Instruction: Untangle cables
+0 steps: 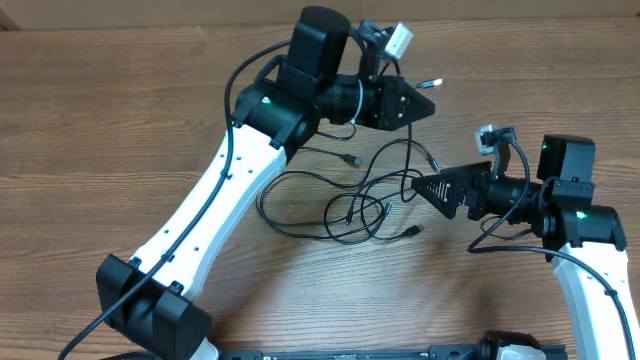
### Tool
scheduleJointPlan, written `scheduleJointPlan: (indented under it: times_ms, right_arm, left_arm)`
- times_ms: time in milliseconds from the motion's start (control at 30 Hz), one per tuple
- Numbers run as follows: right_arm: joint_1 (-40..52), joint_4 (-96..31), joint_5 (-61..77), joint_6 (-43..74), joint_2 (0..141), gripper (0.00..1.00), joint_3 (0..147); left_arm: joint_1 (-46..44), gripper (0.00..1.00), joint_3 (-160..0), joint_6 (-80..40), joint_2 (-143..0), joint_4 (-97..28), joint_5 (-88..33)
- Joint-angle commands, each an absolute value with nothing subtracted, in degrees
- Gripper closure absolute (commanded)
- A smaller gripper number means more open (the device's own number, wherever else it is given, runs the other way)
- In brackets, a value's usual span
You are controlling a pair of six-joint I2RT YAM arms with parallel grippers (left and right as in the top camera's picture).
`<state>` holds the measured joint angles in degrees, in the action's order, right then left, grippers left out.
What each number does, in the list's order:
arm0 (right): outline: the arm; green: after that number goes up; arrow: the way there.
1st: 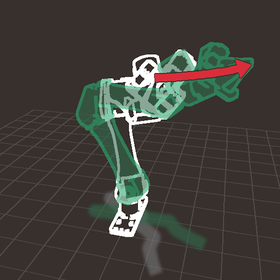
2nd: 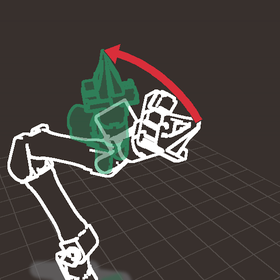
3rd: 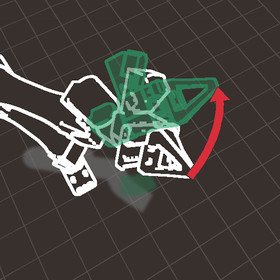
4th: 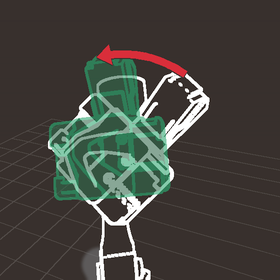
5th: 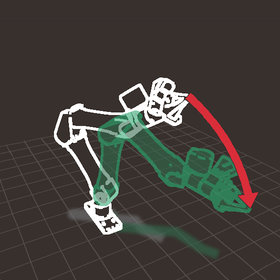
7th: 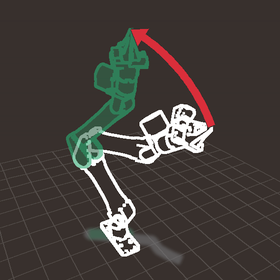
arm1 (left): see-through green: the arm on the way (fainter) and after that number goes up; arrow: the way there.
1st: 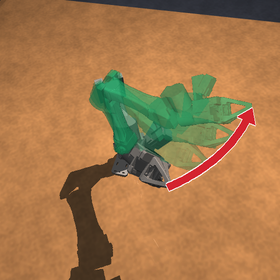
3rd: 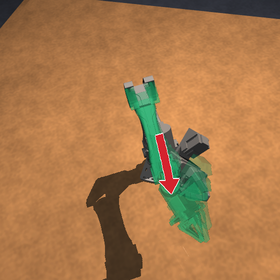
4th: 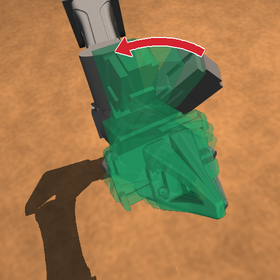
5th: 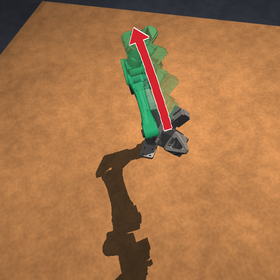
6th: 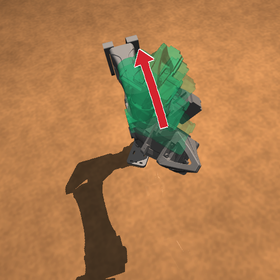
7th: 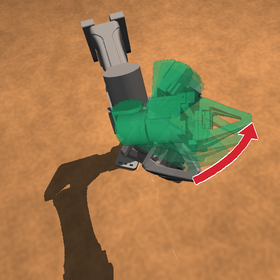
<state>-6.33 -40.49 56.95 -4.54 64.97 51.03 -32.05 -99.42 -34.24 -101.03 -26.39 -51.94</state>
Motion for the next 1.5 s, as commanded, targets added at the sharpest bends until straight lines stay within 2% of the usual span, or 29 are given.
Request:
scheduleJointPlan:
  times_ms: [0, 267, 367, 433, 800, 933, 1067, 1300, 1333, 1400, 1467]
  right_arm:
    - [-6.44, -37.98, 62.61, -5.04, 64.03, 0.00, 52.62]
    - [-6.44, -32.99, 68.31, -5.04, 64.03, 0.00, 52.62]
    - [-6.44, -33.28, 68.31, -4.99, 64.03, 0.12, 52.60]
    - [-6.44, -33.26, 68.49, -5.02, 64.03, 0.16, 52.58]
    - [-6.39, -30.81, 73.01, -5.02, 64.03, 0.19, 52.58]
    - [-6.39, -30.41, 73.21, -5.02, 64.03, 0.25, 52.58]
    - [-6.39, -30.44, 73.21, -5.02, 64.03, 0.41, 52.58]
    - [-6.39, -30.46, 73.17, -4.97, 64.03, 0.86, 52.58]
    - [-6.39, -30.46, 73.14, -4.73, 64.03, 0.96, 52.58]
    - [-6.39, -30.48, 73.03, -4.32, 64.03, 0.96, 52.58]
    - [-6.39, -30.50, 72.88, -4.05, 64.03, 0.96, 52.58]
  left_arm:
    - [-33.32, 0.96, -100.84, -36.47, -99.31, -25.12, -53.63]
    - [-34.61, 0.96, -100.84, -40.05, -99.31, -20.32, -53.56]
    - [-34.63, 0.96, -100.84, -40.42, -99.31, -18.81, -53.41]
    - [-34.63, 0.96, -100.84, -41.12, -99.31, -17.96, -53.39]
    - [-36.32, 0.96, -100.84, -42.92, -99.31, -15.97, -49.76]
    - [-37.23, 0.96, -100.84, -42.92, -99.31, -15.99, -48.05]
    - [-38.11, 0.96, -100.82, -42.87, -99.31, -16.01, -46.24]
    - [-38.17, 0.96, -100.82, -42.85, -99.31, -16.03, -45.84]
    - [-38.17, 0.96, -100.82, -42.81, -99.31, -16.03, -45.84]
    - [-38.17, 0.90, -100.82, -42.06, -99.31, -16.12, -45.87]
    - [-38.15, 0.78, -100.82, -40.47, -99.31, -16.73, -45.84]
